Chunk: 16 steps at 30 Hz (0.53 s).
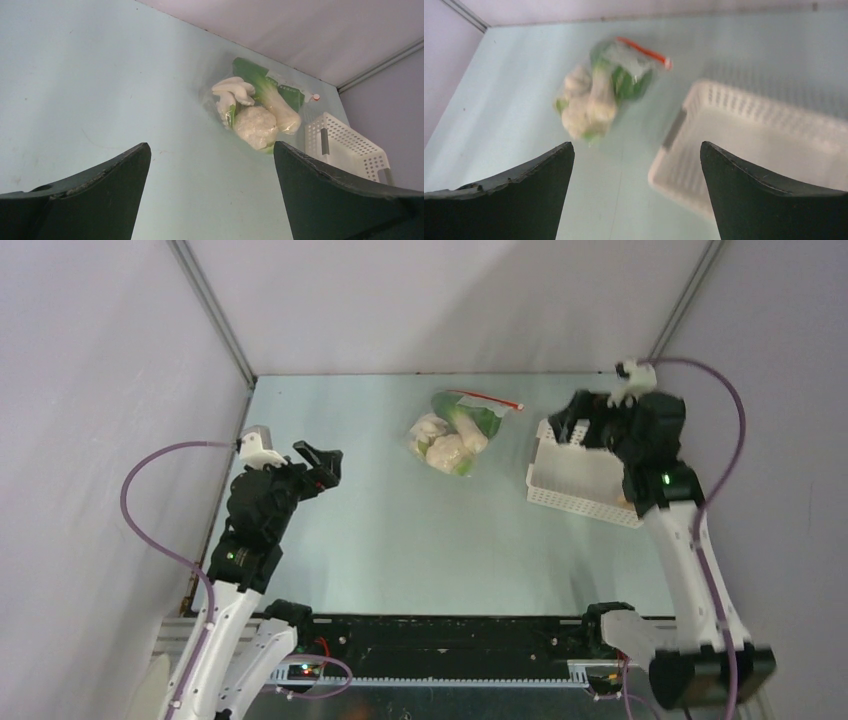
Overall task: Place the food in the zip-top bag and seal the zipper
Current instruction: Reset both arms
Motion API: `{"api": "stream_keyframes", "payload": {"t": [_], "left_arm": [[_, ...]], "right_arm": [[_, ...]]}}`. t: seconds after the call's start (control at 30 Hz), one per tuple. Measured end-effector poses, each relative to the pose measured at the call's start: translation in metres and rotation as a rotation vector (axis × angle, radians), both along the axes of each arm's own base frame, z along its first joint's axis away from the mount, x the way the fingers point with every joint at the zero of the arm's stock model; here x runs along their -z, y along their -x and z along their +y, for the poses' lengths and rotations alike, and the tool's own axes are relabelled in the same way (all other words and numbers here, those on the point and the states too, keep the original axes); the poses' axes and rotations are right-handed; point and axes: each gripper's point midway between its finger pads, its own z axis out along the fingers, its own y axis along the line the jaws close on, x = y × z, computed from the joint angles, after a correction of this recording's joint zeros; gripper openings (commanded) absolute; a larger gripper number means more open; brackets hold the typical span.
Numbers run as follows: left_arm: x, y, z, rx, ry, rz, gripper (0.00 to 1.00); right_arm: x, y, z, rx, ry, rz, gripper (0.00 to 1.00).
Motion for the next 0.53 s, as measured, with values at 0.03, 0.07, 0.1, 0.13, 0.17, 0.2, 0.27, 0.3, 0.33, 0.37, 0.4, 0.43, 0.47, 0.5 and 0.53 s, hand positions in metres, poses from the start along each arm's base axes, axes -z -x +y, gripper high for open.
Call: {"api": "stream_keyframes", "payload": {"t": [0.03,0.07,0.1,0.13,0.17,0.2,0.27,0.3,0.33,0.37,0.4,0.43,0.47,0.5,0.53], "left_arm": [[0.001,0.003,0.001,-0.004,0.006,0.007,1.00],[0.002,0.006,0.002,-0.008,0.009,0.013,1.00],[0.003,0.010,0.004,-0.015,0.013,0.020,1.00],[0.005,0.013,0.005,-0.021,0.015,0.029,1.00],[0.006,0.015,0.006,-0.023,0.015,0.035,1.00],[0.008,0.017,0.007,-0.024,0.013,0.043,1.00],[0.010,0.022,0.008,-0.025,0.011,0.049,1.00],[0.010,0.023,0.008,-0.025,0.011,0.050,1.00],[0.010,0.024,0.008,-0.026,0.011,0.051,1.00],[0.011,0.025,0.009,-0.027,0.010,0.053,1.00],[0.011,0.026,0.009,-0.028,0.010,0.054,1.00],[0.011,0.027,0.010,-0.030,0.009,0.055,1.00],[0.012,0.027,0.010,-0.032,0.009,0.055,1.00],[0.012,0.027,0.011,-0.034,0.009,0.056,1.00],[0.012,0.027,0.011,-0.035,0.009,0.056,1.00]], "right_arm": [[0.009,0.020,-0.003,0.021,-0.013,0.019,1.00],[0.020,0.038,-0.006,0.041,-0.024,0.038,0.99],[0.034,0.055,-0.009,0.063,-0.038,0.063,0.99],[0.047,0.071,-0.012,0.082,-0.051,0.088,0.99],[0.058,0.082,-0.013,0.094,-0.060,0.106,0.99],[0.072,0.095,-0.014,0.108,-0.074,0.133,0.99],[0.088,0.115,-0.016,0.128,-0.097,0.164,0.99],[0.095,0.123,-0.017,0.139,-0.106,0.179,0.99],[0.099,0.129,-0.019,0.154,-0.114,0.187,1.00],[0.099,0.135,-0.020,0.164,-0.124,0.183,1.00],[0.099,0.138,-0.022,0.177,-0.128,0.178,1.00],[0.097,0.139,-0.023,0.187,-0.132,0.168,1.00],[0.095,0.141,-0.025,0.196,-0.138,0.157,1.00],[0.094,0.141,-0.026,0.203,-0.139,0.150,0.99],[0.093,0.142,-0.027,0.209,-0.142,0.144,0.99]]}}
